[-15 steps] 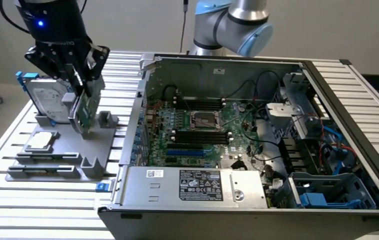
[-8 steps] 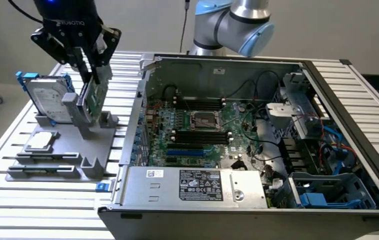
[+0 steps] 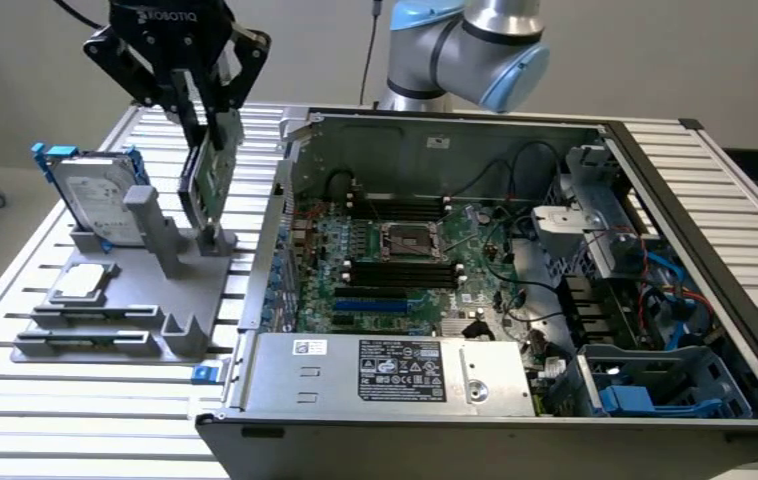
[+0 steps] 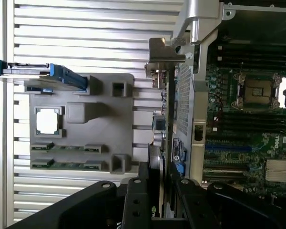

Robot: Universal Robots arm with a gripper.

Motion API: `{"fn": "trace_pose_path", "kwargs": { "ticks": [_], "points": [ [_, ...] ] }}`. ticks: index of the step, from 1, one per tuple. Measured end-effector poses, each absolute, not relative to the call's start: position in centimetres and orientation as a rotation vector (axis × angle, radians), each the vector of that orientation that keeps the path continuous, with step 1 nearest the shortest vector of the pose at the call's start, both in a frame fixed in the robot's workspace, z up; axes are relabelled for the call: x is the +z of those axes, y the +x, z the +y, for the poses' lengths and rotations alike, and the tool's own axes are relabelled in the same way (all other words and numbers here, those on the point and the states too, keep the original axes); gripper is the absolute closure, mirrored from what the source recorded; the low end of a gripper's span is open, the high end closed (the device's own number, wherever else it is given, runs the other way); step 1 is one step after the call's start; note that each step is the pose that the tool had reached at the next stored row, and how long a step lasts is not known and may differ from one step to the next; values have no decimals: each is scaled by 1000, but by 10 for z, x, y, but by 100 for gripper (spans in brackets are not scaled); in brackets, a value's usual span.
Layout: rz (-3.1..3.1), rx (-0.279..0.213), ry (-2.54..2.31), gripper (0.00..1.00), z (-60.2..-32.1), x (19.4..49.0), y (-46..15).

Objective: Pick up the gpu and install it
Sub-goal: 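Pick up the gpu and move the gpu toward the slot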

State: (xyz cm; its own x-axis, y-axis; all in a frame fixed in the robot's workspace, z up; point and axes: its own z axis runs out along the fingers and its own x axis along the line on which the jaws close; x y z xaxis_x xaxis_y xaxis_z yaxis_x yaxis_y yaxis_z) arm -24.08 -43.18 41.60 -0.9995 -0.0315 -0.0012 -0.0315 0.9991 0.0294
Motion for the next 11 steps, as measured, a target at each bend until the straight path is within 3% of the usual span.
{"fn": "trace_pose_path", "kwargs": {
  "ticks": [11],
  "points": [
    [3140,46,-46,73,-432,425,-201]
  ]
}}
